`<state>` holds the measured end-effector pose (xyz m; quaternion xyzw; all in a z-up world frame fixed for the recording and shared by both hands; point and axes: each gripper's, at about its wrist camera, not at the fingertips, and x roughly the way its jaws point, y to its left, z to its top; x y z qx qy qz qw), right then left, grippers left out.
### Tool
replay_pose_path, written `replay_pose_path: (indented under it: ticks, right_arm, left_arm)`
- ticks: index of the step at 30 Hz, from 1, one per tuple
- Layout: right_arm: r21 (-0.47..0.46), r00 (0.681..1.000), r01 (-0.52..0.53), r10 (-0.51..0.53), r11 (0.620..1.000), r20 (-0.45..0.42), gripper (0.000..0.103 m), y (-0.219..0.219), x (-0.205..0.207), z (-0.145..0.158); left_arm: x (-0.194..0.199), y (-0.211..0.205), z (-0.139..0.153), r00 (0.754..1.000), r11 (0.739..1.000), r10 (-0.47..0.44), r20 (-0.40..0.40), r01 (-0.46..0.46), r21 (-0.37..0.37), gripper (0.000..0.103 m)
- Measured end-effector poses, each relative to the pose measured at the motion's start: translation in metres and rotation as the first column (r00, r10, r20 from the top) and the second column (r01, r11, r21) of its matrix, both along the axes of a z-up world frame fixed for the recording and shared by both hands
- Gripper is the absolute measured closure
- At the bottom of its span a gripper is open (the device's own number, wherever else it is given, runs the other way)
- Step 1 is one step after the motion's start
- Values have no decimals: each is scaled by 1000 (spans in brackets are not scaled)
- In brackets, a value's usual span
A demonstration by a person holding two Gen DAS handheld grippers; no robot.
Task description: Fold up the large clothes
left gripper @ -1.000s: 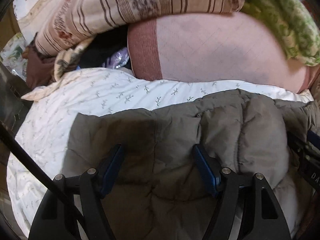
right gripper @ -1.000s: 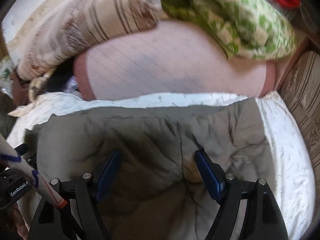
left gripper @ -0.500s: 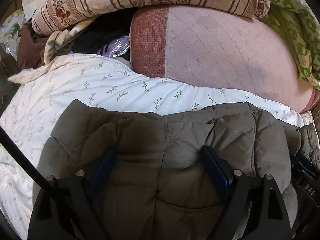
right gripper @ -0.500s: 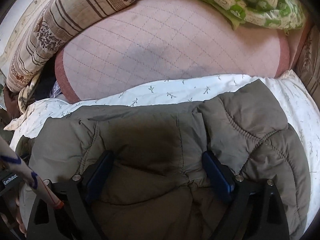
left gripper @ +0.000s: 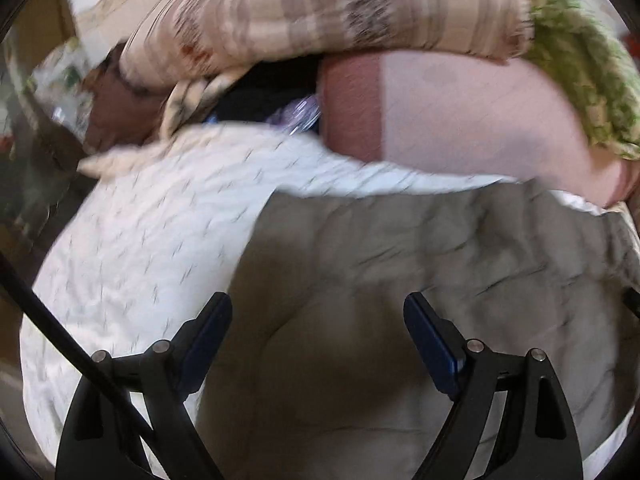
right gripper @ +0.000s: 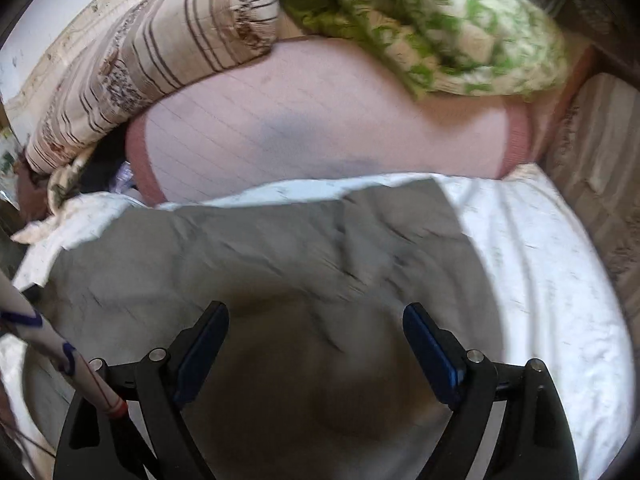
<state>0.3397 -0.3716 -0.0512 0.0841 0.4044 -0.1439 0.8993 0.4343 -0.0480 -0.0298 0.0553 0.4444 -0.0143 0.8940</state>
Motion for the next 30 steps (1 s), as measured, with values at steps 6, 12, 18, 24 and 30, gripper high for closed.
replay_pose_path:
  ticks: [6,12,18,24,30]
  right_arm:
    - [19,997,69,-68,997,-45,11,-33,-17,-31]
    - [60,994,97,-93,993,-62,1,-46,-6,-46]
    - [16,990,132,-131,991,-43,1,-35,-24,-26]
    - [-35,995,99,-98,995,21,2,-10,-75,3]
    - [-21,994,96,-97,995,-53,2,-4,-105,-29]
  left_arm:
    - [15,45,-50,987,984,111,-117,-125,-124,16]
    - [16,56,-56,981,967,124,-148,-153,-204,14]
    - [-7,60,-26,988,975,122,-95,-137,-173,15]
    - [-48,70,-3,994,987,110,-11,-111,-116,14]
    - [-56,93,-40,981,979,165,-106,-176,-106,14]
